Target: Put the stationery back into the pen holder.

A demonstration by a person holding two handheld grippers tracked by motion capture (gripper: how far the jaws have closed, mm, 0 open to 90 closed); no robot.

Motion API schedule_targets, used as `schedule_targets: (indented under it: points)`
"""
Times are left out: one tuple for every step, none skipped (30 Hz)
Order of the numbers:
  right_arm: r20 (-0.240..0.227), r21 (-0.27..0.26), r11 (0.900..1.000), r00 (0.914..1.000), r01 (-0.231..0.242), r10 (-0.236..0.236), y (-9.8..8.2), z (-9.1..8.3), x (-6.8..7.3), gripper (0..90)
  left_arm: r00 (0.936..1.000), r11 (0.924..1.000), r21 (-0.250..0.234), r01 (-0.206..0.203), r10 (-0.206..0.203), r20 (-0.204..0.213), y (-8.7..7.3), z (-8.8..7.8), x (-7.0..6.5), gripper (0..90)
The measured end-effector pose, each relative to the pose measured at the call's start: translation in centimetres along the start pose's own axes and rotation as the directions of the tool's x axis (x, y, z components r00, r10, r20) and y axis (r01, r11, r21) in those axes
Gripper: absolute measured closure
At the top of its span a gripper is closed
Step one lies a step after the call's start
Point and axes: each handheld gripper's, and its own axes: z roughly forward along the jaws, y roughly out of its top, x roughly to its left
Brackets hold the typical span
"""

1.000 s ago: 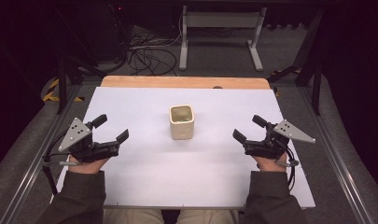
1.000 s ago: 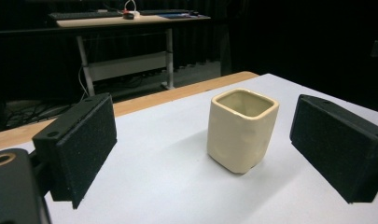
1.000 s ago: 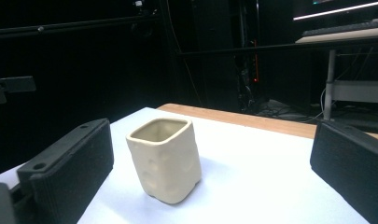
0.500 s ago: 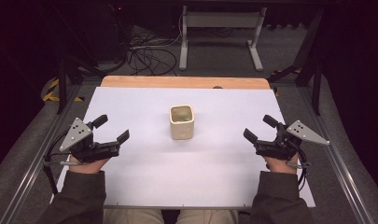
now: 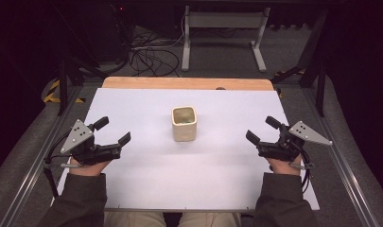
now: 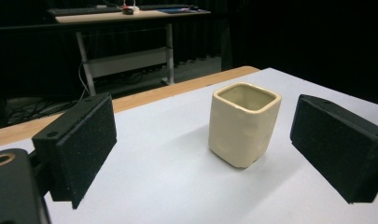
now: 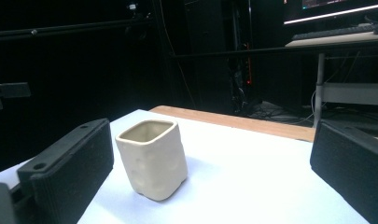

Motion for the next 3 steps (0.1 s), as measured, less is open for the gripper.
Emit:
schedule_targets:
  points:
    - [0.0, 0.003, 1.0, 1.0, 0.0, 0.0, -0.02, 0.04, 0.02, 0.1, 1.0, 1.0, 0.005, 0.001, -0.001, 0.001, -0.06, 0.07, 0.03, 7.9]
    - [0.0, 0.005, 1.0, 1.0, -0.002, 0.002, -0.05, 0.12, 0.04, 0.0, 1.0, 1.0, 0.009, 0.002, -0.002, 0.001, -0.13, 0.16, 0.05, 7.7]
    - [0.0, 0.01, 1.0, 1.0, -0.002, 0.002, -0.07, 0.18, 0.07, 0.0, 1.0, 0.9999, 0.014, 0.002, -0.002, 0.002, -0.23, 0.3, 0.08, 7.7]
